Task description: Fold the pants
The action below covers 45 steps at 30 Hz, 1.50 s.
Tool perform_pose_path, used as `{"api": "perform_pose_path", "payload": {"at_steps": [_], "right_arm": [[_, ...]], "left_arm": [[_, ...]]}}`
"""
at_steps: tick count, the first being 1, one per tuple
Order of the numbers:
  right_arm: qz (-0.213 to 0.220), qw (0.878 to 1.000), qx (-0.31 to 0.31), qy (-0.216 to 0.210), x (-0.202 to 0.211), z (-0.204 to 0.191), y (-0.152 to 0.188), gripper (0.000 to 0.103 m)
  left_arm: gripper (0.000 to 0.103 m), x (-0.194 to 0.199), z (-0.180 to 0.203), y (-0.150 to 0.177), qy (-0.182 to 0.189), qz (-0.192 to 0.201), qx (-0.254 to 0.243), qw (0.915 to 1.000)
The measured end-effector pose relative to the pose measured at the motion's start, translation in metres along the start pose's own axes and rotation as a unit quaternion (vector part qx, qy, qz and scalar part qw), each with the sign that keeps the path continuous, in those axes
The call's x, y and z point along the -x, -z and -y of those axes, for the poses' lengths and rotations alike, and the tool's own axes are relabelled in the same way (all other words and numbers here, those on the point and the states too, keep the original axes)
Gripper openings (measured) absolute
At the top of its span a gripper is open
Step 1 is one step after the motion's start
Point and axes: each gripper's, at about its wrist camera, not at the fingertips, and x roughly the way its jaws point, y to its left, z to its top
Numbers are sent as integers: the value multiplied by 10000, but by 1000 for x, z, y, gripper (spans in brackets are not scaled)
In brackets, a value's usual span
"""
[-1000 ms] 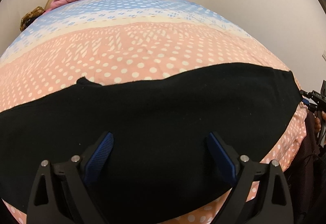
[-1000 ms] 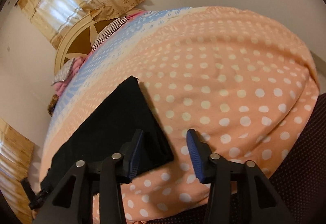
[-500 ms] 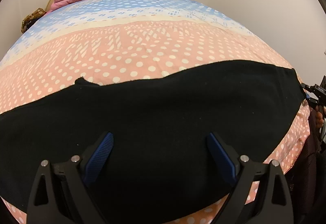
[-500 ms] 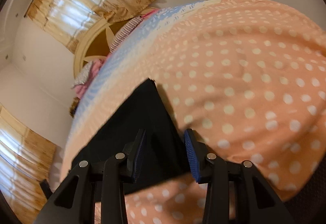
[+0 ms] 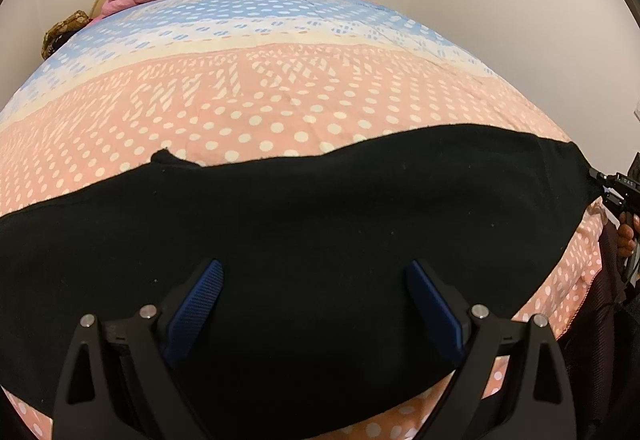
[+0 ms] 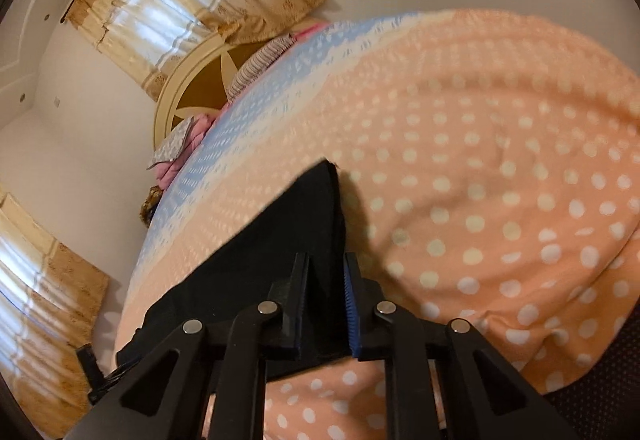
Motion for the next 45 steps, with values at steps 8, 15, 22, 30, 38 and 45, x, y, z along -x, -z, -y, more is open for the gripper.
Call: {"api": "perform_pose_path", "payload": {"at_steps": [8,15,22,30,38,45], "right_arm": [[308,9964,726,300,14,-57,4,12],[387,9908,1221,432,13,-96,13,11],[362,9842,1688,398,11,-136,33,11],[88,9715,2363,170,-7,-193,62,11],[-252,9632,2673,-87,-32,-231,86,11],[-590,9563,2853,-233,-61,-252,106,11]], "left_arm": [[96,5,-3,2,51,28,116,9999],[96,10,-6,4,117,63,223,9997],[96,18,-9,6,137,140,272,9994],[96,22,-13,7,198,180,372,9989],[96,26,-24,10,262,243,518,9980],[96,29,-34,15,298,272,649,9971]]}}
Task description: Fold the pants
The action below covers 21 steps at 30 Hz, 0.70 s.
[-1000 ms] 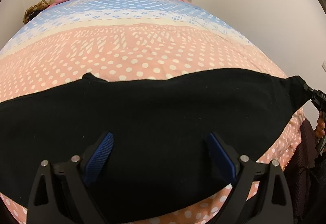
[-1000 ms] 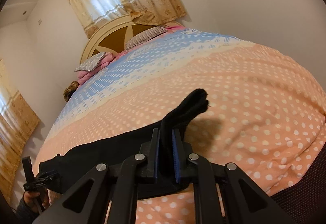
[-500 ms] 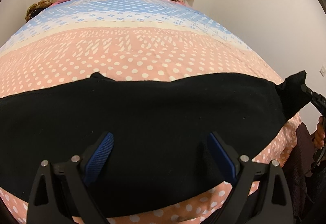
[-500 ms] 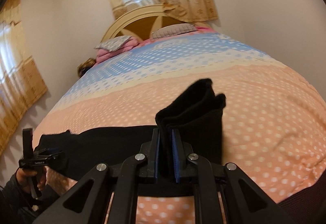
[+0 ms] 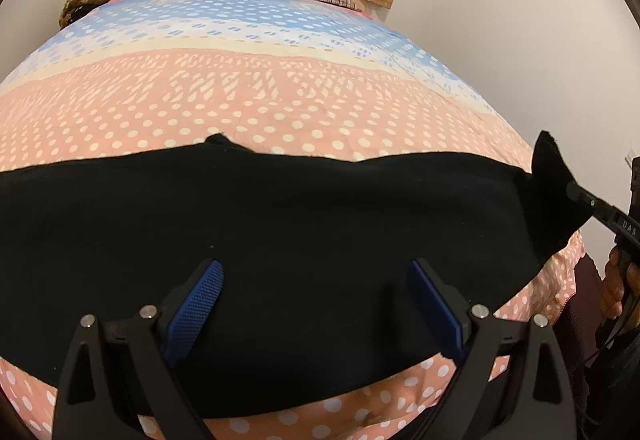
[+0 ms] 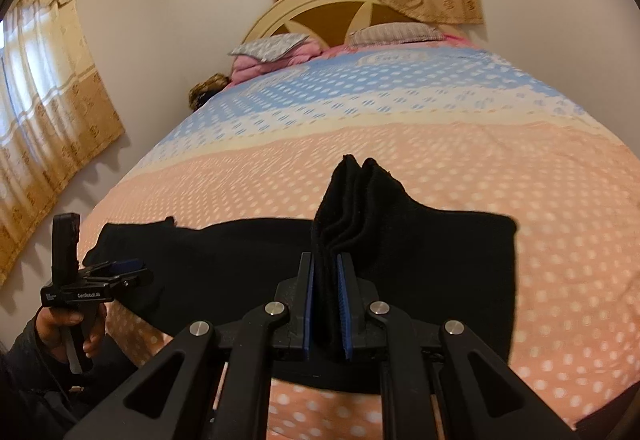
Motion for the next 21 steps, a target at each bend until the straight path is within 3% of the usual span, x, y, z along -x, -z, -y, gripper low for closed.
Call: {"api": "perform_pose_path", "payload": {"at_steps": [14,21], "right_arm": [[-445,9944,752,-590,-54,-84,4,11],[-590,9919,860,-726,-70,-103,9,11]], "left_arm": [[96,5,-8,1,-23,68,82,9999],[96,6,-12,3,-18,66,117,9999]]}}
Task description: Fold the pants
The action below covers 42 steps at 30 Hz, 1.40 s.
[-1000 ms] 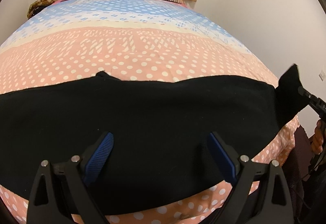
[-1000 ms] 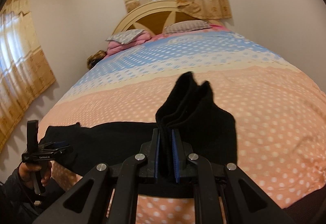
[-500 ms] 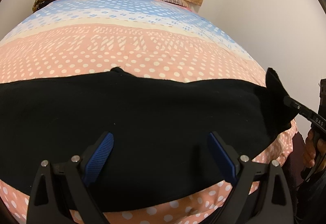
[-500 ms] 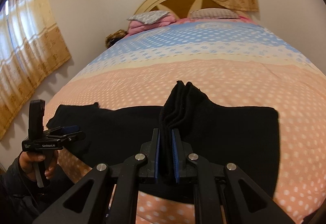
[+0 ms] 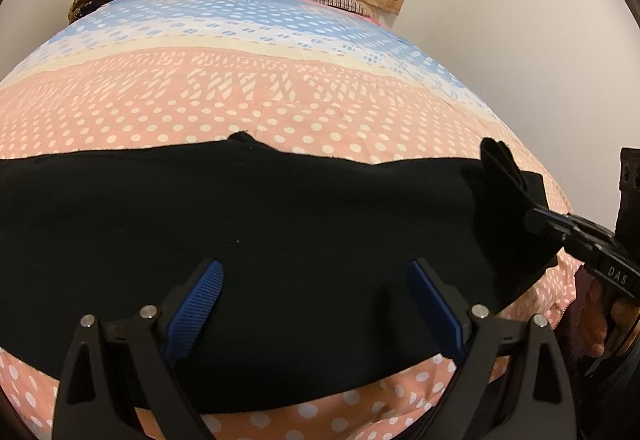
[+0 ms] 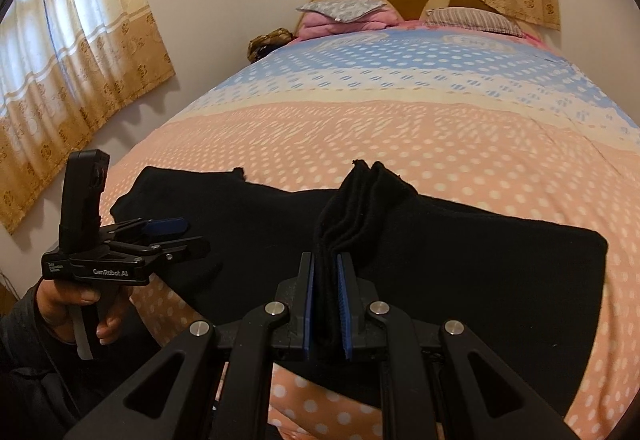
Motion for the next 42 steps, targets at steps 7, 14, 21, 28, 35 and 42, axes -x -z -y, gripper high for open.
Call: {"api": "perform_pose_path", "payload": {"at_steps": [7,14,21,28,35,42], "right_arm": [[-163,9997,171,-72,-18,-15,3,11],[-521,9983,276,-30,-42,-20,12,12],[-484,9977,176,-440,-20,-15,12,49],[-30,9980,-629,-78,21,45,26,49],[830,9794,-1824,239,57,109,38,49],[1272,9748,-1824,179,64,111,42,49]], "left_arm": [[96,0,3,1,2,-14,-28,10000],[96,1,5,2,15,-42,-58,10000],[96,-1,19,-4,132,-84,-294,9994],[88,-16,64,-15,454,-182,-806,9955],[67,-46,99,-28,901,-478,-947,9903],[12,-52,107,-30,1091,-542,-864,9888]]}}
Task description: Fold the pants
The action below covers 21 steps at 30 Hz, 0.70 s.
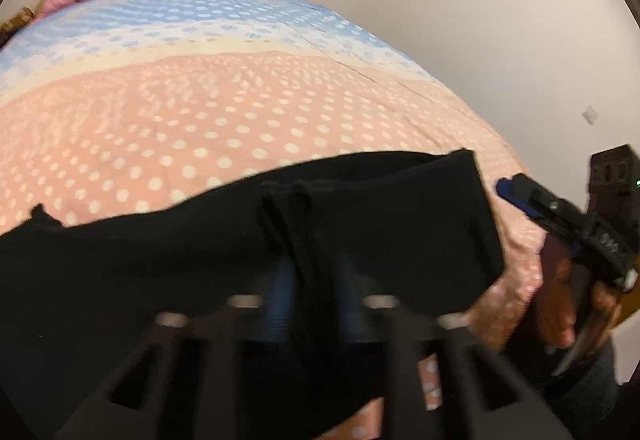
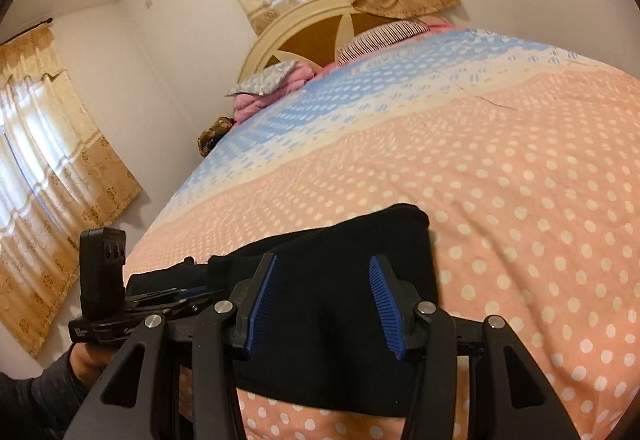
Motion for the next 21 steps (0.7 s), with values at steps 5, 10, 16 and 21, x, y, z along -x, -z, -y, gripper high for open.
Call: {"api": "perform_pose_path", "payload": {"at_steps": [5,10,16,21], "right_arm": [[247,9997,81,22,6,0,1,49],[187,9997,130,-130,5,1,-1,49],[-131,9994,313,-102,-11,-7,7,49],[-97,9987,422,-284,-10,-10,7,51]], "left_arm": [[10,21,6,2,168,253,-68,9995],[10,31,-7,5,98,285,136,9995],[10,20,-19,12,-90,180,325,9993],[10,19,-27,12,-106,240,428,9987]]}}
